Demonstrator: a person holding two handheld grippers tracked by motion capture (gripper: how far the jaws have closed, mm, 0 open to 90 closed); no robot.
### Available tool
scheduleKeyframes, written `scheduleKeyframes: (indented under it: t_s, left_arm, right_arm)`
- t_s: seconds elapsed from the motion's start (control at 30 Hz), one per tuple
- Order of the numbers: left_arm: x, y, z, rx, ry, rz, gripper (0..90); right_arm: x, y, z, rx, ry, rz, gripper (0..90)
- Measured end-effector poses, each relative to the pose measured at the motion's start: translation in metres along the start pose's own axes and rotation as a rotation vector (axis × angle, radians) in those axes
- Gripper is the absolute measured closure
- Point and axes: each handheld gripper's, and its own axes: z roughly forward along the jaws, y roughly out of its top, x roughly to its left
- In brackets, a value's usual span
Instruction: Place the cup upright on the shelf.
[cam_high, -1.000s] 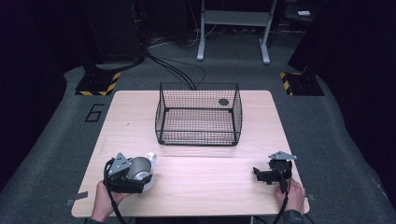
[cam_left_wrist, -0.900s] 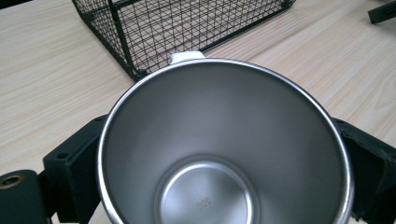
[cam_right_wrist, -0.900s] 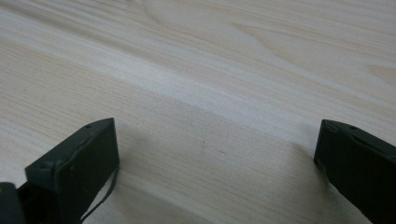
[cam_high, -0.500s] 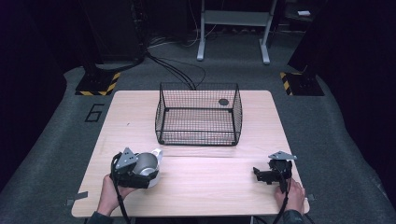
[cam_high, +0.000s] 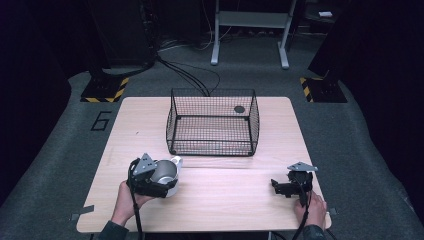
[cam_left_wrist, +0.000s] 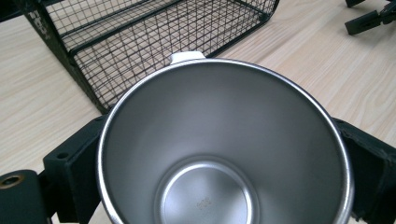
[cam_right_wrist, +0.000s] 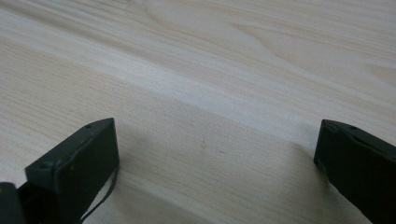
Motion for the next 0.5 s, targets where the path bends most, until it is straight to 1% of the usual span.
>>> scheduleKeyframes:
  t_s: [0.27, 0.4, 0.5]
  left_arm:
    - [-0.004, 0.012, 0.008, 0.008, -0.020, 0.018, 6.1]
    - [-0.005, 0.017, 0.012, -0.001, -0.026, 0.021, 6.1]
    - [-0.006, 0.020, 0.014, 0.003, -0.036, 0.024, 6.1]
  right_arm:
    - [0.000, 0.000, 0.000, 0.000, 0.000, 0.000, 0.0]
    - [0.000, 0.000, 0.000, 0.000, 0.000, 0.000, 0.0]
    - [0.000, 0.000, 0.000, 0.000, 0.000, 0.000, 0.0]
